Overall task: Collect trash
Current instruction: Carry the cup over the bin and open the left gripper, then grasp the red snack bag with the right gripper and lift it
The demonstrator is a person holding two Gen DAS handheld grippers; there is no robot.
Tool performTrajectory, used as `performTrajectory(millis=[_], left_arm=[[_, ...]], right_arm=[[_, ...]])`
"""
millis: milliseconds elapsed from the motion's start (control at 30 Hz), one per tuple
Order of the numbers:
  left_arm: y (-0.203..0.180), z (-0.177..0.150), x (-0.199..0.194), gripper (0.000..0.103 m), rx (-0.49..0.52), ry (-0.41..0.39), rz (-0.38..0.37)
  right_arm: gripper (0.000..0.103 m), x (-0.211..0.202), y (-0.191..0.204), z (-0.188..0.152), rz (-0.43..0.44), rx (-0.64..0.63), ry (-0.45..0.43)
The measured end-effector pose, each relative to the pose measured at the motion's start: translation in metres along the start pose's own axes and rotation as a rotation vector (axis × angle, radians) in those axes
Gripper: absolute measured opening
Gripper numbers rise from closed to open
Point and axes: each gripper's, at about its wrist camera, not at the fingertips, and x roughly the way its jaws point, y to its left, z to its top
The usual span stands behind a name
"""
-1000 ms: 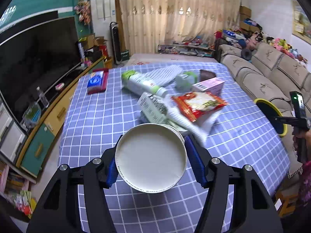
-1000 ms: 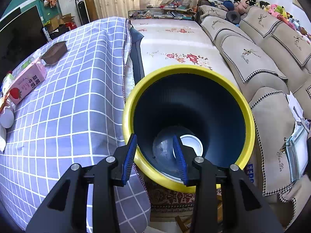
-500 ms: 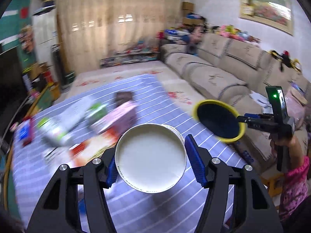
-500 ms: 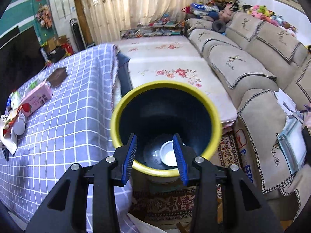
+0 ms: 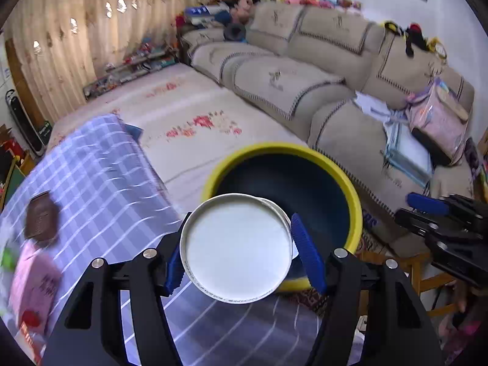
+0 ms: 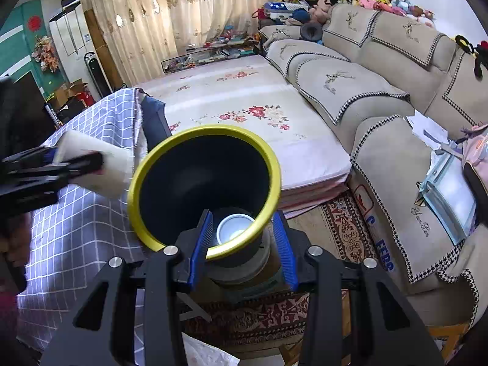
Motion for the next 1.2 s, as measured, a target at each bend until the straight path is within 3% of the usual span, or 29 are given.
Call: performTrajectory(millis=[233, 367, 467, 633, 833, 967, 1100, 1200], left_arm=[[-0.008, 0.011, 0.063, 0.065, 0.003, 0.065, 0.007], [-0.001, 0.011, 0.072, 0.082, -0.012, 0.065, 0.014], [0.005, 0.008, 0.062, 0.085, -0.034, 0.052, 0.006], [0.019, -0.008, -0.003, 0.087, -0.067, -0.042, 0.030], [0.056, -0.054, -0.107, 0.092, -0.176, -0.182, 0.096], [0.090, -0.098, -0.173, 0.096, -0.266, -0.258, 0.189], [0.127, -0.150, -0.235, 0.097, -0.362, -0.315, 0.366], [0.147, -0.179, -0.269, 0.098, -0.414, -0.335, 0.458]], right_arm=[[0.040, 0.007, -0.006, 0.002, 0.002, 0.017, 0.011], [0.042, 0.007, -0.003, 0.003, 0.008, 0.016, 0.012], [0.042, 0.006, 0.001, 0.004, 0.012, 0.009, 0.011], [0.044, 0.005, 0.011, 0.003, 0.024, -0.002, 0.008], [0.044, 0.010, 0.039, 0.002, 0.067, -0.040, 0.015], [0.045, 0.013, 0.073, 0.007, 0.130, -0.089, 0.015], [0.045, 0.015, 0.118, 0.012, 0.194, -0.158, 0.014], [0.046, 0.016, 0.157, 0.013, 0.247, -0.213, 0.014]])
